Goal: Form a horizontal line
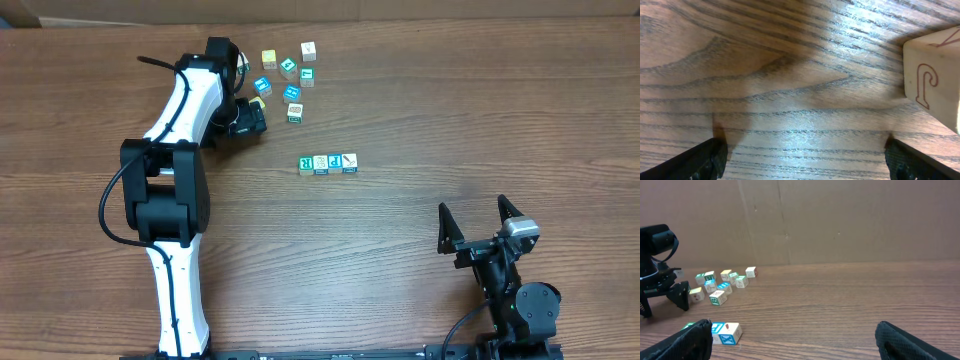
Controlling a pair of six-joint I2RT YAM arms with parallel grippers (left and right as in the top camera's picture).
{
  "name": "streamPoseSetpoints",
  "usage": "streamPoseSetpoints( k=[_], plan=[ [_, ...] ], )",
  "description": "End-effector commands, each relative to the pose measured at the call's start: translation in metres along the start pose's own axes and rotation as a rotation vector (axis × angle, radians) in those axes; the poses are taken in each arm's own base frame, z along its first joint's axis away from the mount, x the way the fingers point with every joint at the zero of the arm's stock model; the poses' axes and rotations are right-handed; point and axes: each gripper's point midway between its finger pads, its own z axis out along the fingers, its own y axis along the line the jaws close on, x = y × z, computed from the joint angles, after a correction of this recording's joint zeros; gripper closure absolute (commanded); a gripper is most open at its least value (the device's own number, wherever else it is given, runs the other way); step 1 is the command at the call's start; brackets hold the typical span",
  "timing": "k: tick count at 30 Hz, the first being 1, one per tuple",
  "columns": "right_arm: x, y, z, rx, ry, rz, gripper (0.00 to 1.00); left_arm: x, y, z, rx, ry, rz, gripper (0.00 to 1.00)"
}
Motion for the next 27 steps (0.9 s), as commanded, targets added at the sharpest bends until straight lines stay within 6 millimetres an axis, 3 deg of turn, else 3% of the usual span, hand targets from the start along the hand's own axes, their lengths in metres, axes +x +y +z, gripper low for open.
streamPoseSetpoints(
  k=[1,27],
  plan=[
    [0.0026,0.0015,0.0002,-0.008,-0.001,0.01,0.0,0.0023,0.0001,0.0027,-0.018,0.001,0.011,0.0],
    [0.002,-0.004,0.0,0.015,-0.003,0.01,0.0,0.0024,0.0001,0.0027,-0.018,0.002,0.011,0.0]
  ],
)
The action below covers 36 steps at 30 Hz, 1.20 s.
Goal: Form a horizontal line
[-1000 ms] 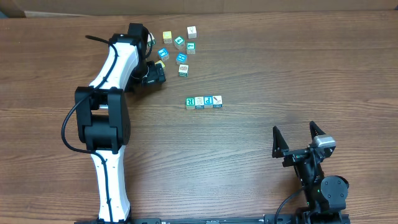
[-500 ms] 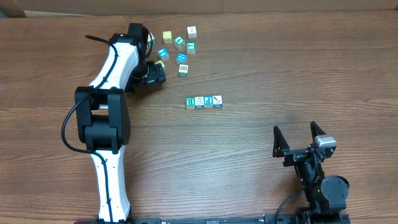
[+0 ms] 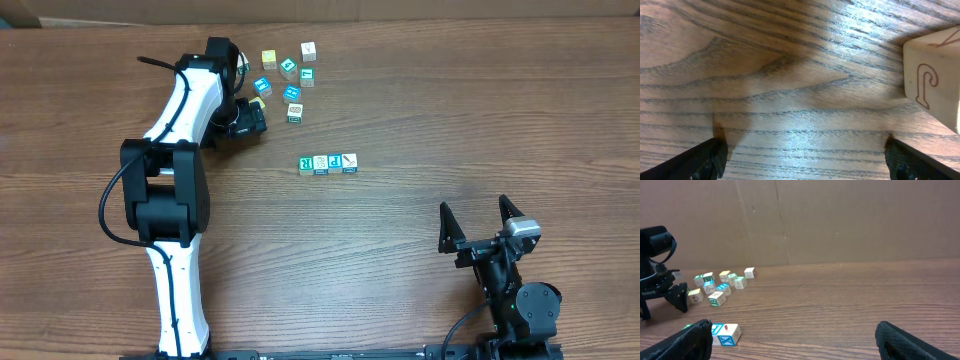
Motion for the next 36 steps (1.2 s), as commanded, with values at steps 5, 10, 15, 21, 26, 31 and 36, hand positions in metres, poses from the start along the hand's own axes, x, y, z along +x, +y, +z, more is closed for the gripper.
streamPoseSetpoints(
  k=[5,10,15,21,26,31,36],
  plan=[
    [0.002,-0.002,0.0,0.005,-0.001,0.003,0.0,0.003,0.0,0.004,-0.019,0.003,0.011,0.0],
    [0.002,-0.002,0.0,0.005,-0.001,0.003,0.0,0.003,0.0,0.004,-0.019,0.005,0.011,0.0],
    [0.002,-0.002,0.0,0.005,-0.001,0.003,0.0,-0.001,0.01,0.004,-0.021,0.005,-0.01,0.0],
    [0.002,-0.002,0.0,0.005,-0.001,0.003,0.0,-0.011,0.037,0.005,-0.024,0.005,-0.072,0.0],
    [0.002,-0.002,0.0,0.005,-0.001,0.003,0.0,-0.023,0.078,0.003,-0.028,0.0,-0.164,0.0],
    [0.002,-0.002,0.0,0.005,-0.001,0.003,0.0,-0.04,0.115,-0.038,-0.009,-0.086,-0.248,0.0],
    [0.002,-0.002,0.0,0.005,-0.001,0.003,0.0,-0.055,0.153,-0.131,0.03,-0.285,-0.329,0.0]
  ],
)
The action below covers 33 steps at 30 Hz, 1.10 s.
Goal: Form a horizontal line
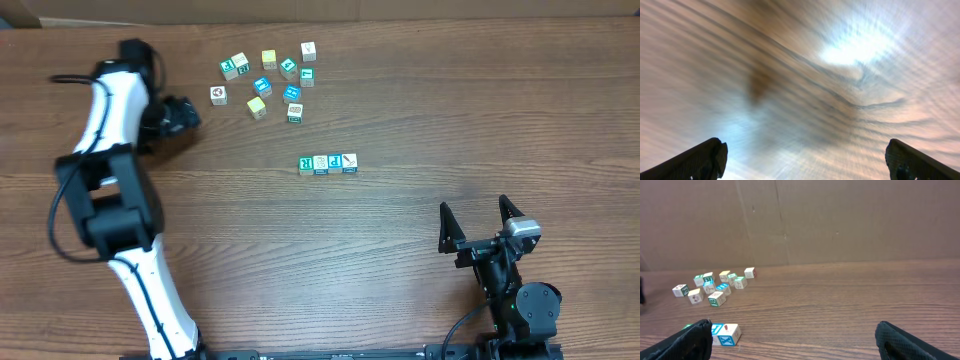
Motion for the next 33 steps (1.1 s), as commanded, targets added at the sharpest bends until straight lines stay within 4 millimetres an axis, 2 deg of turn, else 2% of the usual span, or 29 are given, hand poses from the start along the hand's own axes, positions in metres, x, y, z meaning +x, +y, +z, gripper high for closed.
streamPoseSetpoints(
  k=[1,3,8,11,17,27,30,33],
  plan=[
    [0.002,-0.002,0.0,0.005,-0.001,0.002,0.0,-0.031,0.02,-0.116,0.078,-0.25,-0.056,0.0],
    [0.002,-0.002,0.0,0.005,-0.001,0.002,0.0,-0.037,0.041,-0.164,0.103,-0.351,-0.101,0.0],
    [0.002,-0.002,0.0,0.005,-0.001,0.002,0.0,-0.036,0.072,-0.23,0.129,-0.492,-0.162,0.0],
    [0.002,-0.002,0.0,0.005,-0.001,0.002,0.0,-0.029,0.076,-0.26,0.148,-0.556,-0.167,0.0],
    [0.002,-0.002,0.0,0.005,-0.001,0.002,0.0,-0.018,0.078,-0.29,0.169,-0.619,-0.166,0.0],
    [0.002,-0.002,0.0,0.005,-0.001,0.002,0.0,-0.012,0.081,-0.293,0.145,-0.615,-0.118,0.0],
    [0.002,-0.002,0.0,0.005,-0.001,0.002,0.0,0.001,0.08,-0.276,0.124,-0.543,-0.101,0.0],
    [0.002,-0.002,0.0,0.005,-0.001,0.002,0.0,0.01,0.08,-0.249,0.107,-0.483,-0.094,0.0]
  ],
)
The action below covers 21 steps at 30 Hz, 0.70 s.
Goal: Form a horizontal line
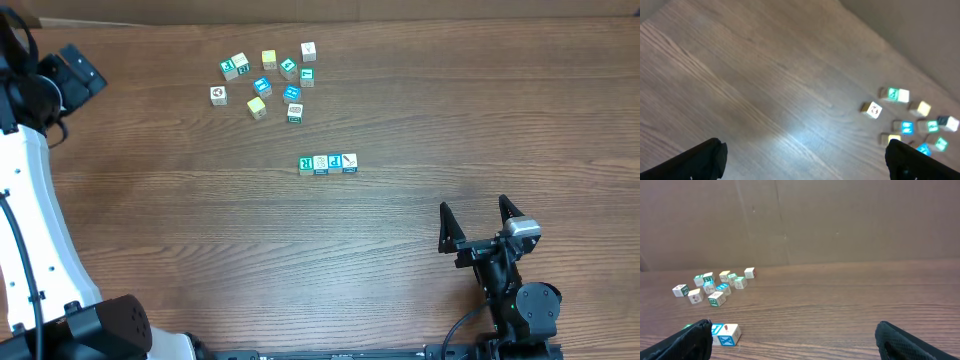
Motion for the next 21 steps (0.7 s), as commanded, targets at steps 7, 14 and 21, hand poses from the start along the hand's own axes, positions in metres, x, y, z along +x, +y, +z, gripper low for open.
streamPoseSetpoints(
  k=[7,14,21],
  plan=[
    [0.002,-0.002,0.0,0.004,-0.001,0.003,0.0,0.067,0.011,0.059,0.036,0.02,0.05,0.0],
    [0.002,-0.002,0.0,0.004,-0.001,0.003,0.0,0.122,0.022,0.098,0.058,0.0,0.067,0.0],
    [0.002,-0.002,0.0,0.004,-0.001,0.003,0.0,0.168,0.007,0.115,0.116,-0.04,0.216,0.0]
  ],
)
